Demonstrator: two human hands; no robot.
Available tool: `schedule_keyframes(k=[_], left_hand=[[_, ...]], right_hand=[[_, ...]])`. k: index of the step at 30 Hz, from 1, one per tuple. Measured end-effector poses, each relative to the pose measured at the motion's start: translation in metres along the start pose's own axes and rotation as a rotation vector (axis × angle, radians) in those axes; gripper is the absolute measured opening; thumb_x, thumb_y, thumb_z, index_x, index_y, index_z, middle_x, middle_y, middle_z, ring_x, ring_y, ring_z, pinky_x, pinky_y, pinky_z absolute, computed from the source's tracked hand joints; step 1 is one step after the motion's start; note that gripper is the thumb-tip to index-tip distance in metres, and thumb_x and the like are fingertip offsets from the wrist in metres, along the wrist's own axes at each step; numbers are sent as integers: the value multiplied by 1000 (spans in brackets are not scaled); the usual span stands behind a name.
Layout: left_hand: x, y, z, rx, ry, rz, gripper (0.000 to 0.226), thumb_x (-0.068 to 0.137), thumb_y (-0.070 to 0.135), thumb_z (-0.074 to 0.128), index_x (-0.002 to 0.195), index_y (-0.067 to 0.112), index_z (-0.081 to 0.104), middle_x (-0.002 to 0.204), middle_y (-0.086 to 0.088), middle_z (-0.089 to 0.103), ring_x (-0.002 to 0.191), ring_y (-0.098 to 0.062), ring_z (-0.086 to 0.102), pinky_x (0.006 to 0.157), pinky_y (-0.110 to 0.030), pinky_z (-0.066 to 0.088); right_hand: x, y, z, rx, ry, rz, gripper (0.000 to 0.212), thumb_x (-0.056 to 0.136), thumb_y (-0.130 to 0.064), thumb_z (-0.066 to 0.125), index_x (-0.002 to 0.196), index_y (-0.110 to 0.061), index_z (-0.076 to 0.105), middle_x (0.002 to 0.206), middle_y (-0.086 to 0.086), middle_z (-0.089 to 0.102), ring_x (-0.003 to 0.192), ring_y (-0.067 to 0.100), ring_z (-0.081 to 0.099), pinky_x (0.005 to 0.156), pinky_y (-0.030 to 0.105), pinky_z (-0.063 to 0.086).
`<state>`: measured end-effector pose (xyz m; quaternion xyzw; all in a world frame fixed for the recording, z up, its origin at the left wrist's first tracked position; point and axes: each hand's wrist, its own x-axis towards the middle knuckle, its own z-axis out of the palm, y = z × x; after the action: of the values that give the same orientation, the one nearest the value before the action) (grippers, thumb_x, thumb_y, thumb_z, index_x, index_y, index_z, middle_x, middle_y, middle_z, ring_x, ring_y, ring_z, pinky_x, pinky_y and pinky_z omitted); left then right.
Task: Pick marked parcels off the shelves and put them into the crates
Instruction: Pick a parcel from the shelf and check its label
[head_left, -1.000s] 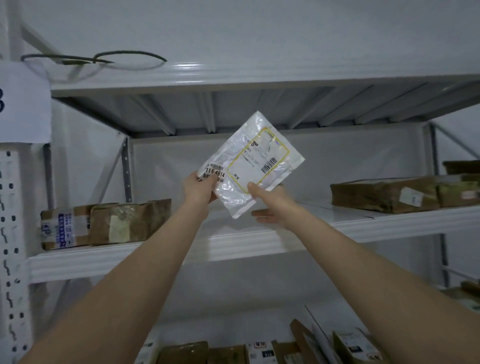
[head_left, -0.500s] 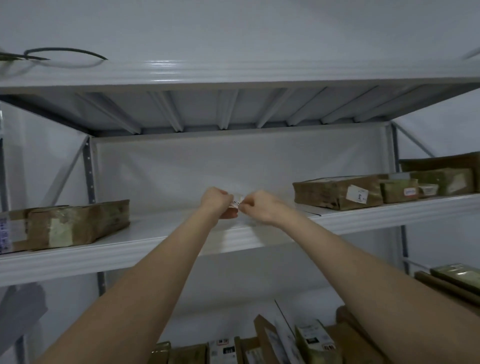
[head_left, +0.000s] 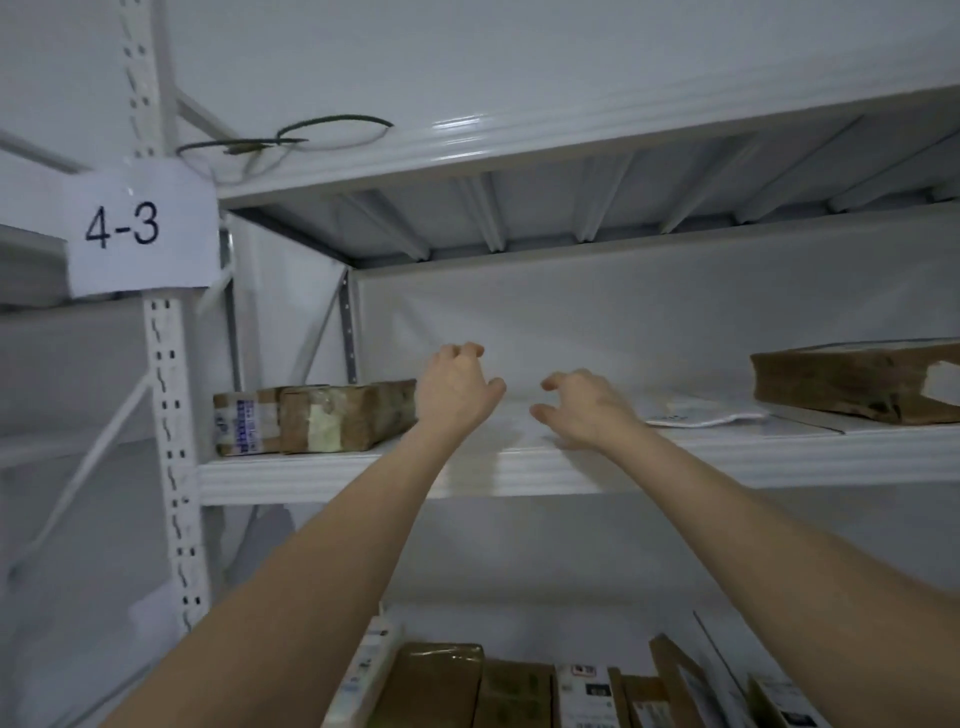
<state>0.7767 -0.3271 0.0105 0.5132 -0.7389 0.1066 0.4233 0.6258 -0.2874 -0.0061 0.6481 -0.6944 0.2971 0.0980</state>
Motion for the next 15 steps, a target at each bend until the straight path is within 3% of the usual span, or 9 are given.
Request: schedule_keyframes(k=[4, 7, 11, 13, 15], left_hand=[[5, -58, -30, 158, 65, -58, 65, 86, 45, 57, 140, 13, 40, 142, -10, 41, 130, -28, 39, 100, -40, 38], [12, -103, -46, 295, 102, -132, 61, 92, 49, 45, 135, 5, 44, 141, -17, 44, 131, -32, 37, 106, -43, 32], [17, -145, -49, 360, -6, -269, 60, 99, 48, 22, 118, 4, 59, 125, -21, 58, 116, -35, 51, 93, -44, 41], [15, -146, -46, 328, -25, -256, 61, 99, 49, 19, 110, 7, 63, 116, -18, 64, 106, -34, 57, 84, -40, 44], [15, -138, -46, 273, -10, -254, 61, 99, 48, 20, 108, 7, 64, 110, -17, 65, 103, -34, 58, 86, -41, 47]], right_hand=[[12, -68, 37, 223, -73, -134, 62, 92, -44, 55, 145, -16, 38, 148, 7, 41, 134, 26, 41, 107, 36, 37], [19, -108, 54, 389, -85, -179, 62, 94, -37, 55, 146, -11, 35, 148, 9, 43, 133, 27, 43, 106, 32, 36], [28, -144, 70, 491, -109, -191, 48, 99, -34, 47, 140, -11, 43, 139, 12, 52, 125, 29, 50, 98, 32, 40], [32, -151, 75, 496, -117, -194, 42, 101, -32, 41, 137, -11, 48, 136, 12, 54, 122, 29, 52, 96, 32, 41], [35, -151, 76, 516, -107, -167, 38, 103, -28, 36, 127, -7, 57, 130, 14, 59, 117, 29, 54, 88, 30, 40]])
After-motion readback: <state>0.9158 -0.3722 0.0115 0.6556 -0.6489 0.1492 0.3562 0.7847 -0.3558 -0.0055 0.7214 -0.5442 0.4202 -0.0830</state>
